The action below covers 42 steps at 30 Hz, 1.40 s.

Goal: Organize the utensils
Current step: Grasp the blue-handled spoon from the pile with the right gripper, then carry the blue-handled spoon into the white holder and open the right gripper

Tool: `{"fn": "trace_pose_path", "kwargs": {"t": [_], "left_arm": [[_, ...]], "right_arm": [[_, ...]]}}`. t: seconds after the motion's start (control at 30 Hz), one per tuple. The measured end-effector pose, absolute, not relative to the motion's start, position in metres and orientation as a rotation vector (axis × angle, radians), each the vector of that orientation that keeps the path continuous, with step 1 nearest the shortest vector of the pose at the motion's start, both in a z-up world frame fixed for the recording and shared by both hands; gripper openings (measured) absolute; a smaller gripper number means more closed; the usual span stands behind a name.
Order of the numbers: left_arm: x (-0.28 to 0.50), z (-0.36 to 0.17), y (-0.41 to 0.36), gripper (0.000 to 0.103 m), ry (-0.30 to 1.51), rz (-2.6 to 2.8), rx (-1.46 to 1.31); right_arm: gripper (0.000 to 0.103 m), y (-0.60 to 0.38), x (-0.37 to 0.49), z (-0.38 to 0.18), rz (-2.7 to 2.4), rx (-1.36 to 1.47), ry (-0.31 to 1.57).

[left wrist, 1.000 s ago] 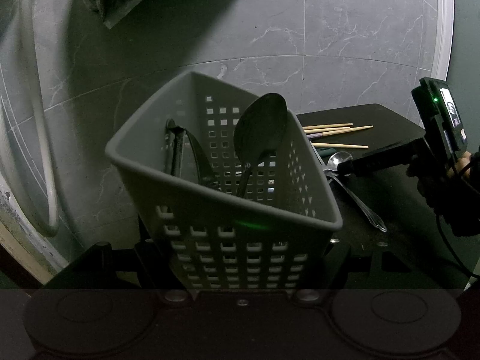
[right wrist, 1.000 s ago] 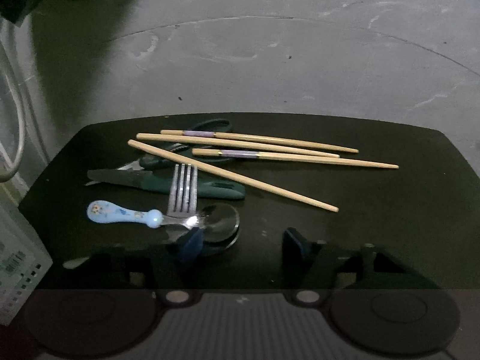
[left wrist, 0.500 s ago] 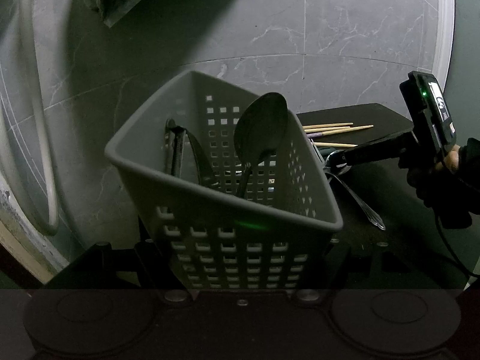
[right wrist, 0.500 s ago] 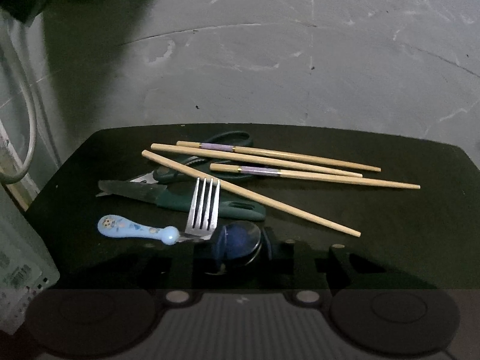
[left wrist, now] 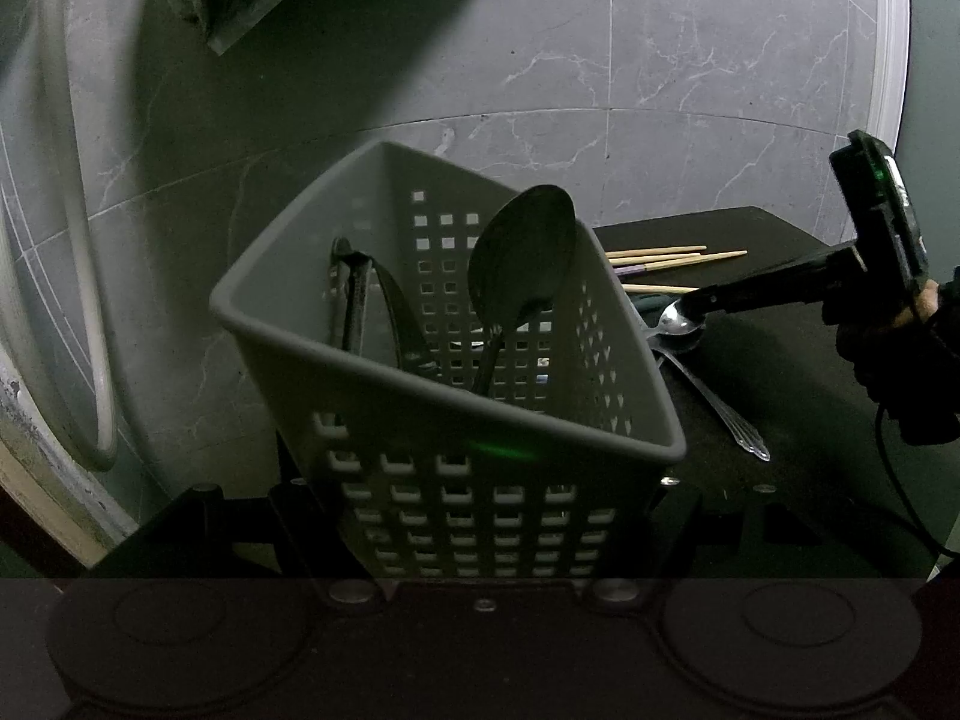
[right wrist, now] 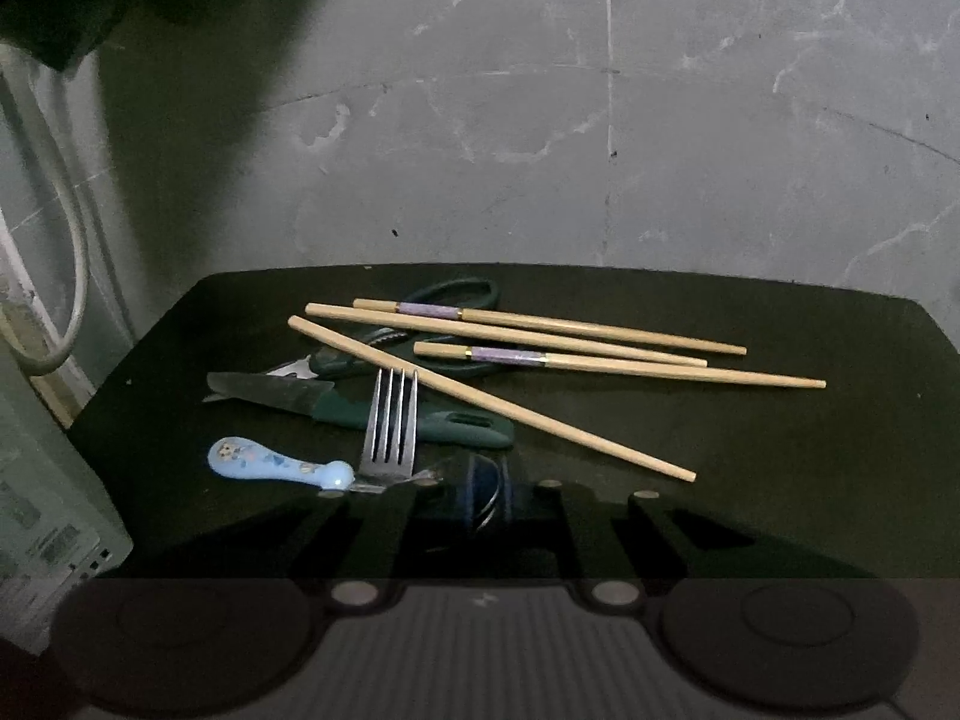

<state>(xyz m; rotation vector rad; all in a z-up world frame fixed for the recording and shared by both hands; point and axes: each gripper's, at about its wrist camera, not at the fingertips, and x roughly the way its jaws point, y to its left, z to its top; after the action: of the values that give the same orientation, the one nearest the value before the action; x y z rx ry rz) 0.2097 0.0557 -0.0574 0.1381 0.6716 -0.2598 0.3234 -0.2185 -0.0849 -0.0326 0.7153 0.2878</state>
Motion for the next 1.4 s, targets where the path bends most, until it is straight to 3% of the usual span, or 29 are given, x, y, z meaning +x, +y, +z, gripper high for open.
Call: {"fn": "trace_pose_path", "kwargs": {"t": [0.13, 0.57, 0.67, 0.8, 0.9, 0.97, 1.07, 1.4], "left_arm": [[0.209, -0.057, 0.056, 0.077, 0.671, -0.259, 0.139], [0.209, -0.058, 0.056, 0.077, 0.673, -0.256, 0.141], [0.208, -0.059, 0.056, 0.077, 0.673, -0.254, 0.14], [0.21, -0.058, 0.055, 0.077, 0.674, -0.252, 0.138], [0.21, -0.059, 0.055, 0.077, 0.675, -0.251, 0.138], [0.21, -0.059, 0.055, 0.077, 0.676, -0.252, 0.137], [0.21, -0.059, 0.055, 0.077, 0.677, -0.252, 0.138], [0.211, -0.059, 0.055, 0.077, 0.675, -0.252, 0.137]], "right_arm": [[0.008, -0.221, 0.324, -0.08, 0.294, -0.017, 0.697], [0.006, -0.246, 0.365, -0.105, 0.366, 0.402, 0.805], [0.014, -0.249, 0.366, -0.108, 0.371, 0.426, 0.824], [0.038, -0.25, 0.363, -0.109, 0.405, 0.409, 0.825], [0.041, -0.244, 0.36, -0.107, 0.423, 0.361, 0.818], [0.036, -0.237, 0.359, -0.105, 0.422, 0.321, 0.815], [0.013, -0.228, 0.359, -0.105, 0.418, 0.262, 0.821], [0.004, -0.235, 0.348, -0.084, 0.411, 0.334, 0.748]]}}
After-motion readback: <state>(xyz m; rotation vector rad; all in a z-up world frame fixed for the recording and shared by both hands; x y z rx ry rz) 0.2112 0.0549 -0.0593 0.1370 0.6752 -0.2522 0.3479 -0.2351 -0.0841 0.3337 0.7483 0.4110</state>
